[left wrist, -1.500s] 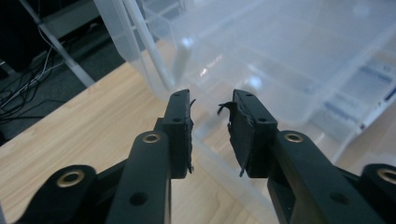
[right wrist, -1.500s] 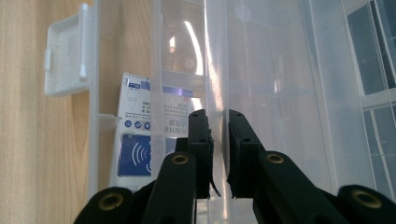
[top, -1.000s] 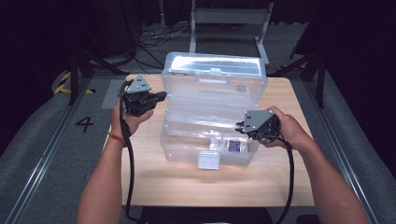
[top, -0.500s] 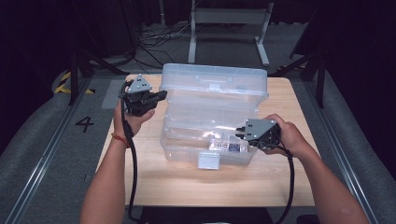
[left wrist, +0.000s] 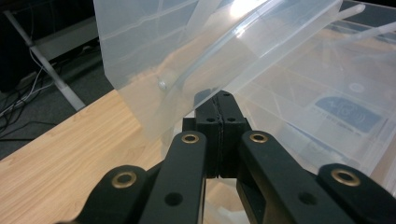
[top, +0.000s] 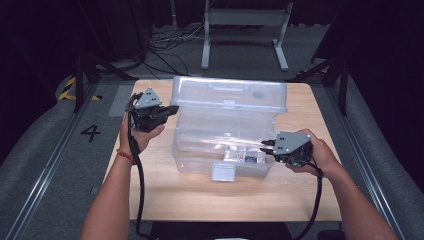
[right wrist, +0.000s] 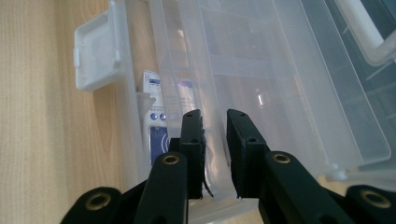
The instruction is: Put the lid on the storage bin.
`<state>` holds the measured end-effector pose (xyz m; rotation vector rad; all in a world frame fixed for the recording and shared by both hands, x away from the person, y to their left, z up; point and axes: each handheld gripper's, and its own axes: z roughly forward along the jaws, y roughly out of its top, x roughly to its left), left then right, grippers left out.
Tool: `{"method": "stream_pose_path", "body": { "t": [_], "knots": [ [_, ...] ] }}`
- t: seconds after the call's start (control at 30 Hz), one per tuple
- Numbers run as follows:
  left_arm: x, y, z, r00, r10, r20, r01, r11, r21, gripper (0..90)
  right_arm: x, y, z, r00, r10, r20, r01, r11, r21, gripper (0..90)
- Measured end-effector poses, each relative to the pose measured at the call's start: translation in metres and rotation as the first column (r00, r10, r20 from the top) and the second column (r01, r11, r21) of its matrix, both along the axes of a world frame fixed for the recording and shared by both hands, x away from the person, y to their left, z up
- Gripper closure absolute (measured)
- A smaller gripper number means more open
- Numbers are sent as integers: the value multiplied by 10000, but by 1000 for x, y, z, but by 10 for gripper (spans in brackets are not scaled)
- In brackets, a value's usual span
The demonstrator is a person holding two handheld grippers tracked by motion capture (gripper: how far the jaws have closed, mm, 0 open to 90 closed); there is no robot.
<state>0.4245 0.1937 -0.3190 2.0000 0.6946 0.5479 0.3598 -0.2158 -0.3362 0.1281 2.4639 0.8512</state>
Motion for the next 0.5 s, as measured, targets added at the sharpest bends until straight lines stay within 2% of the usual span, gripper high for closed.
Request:
{"method": "stream_pose_path", "body": {
  "t": [0.17, 0.27, 0.33, 0.5],
  "knots": [
    [-7, -1, -5, 9998, -196, -10, 196, 9994, 297, 898, -3, -23, 3, 9992, -93, -383, 127, 9959, 898, 783],
    [-11, -2, -7, 9996, -288, 14, 287, 9991, 321, 898, -5, -32, 4, 9988, -82, -483, 139, 9928, 1188, 789],
    [-14, -2, -9, 9995, -309, -5, 309, 9991, 292, 898, -5, -37, 2, 9983, -270, -510, 323, 9938, 1068, 790],
    [-18, 0, -14, 9992, -386, -99, 389, 9986, 356, 898, -6, -48, -6, 9956, -516, -782, 606, 9912, 1181, 786]
  ]
}}
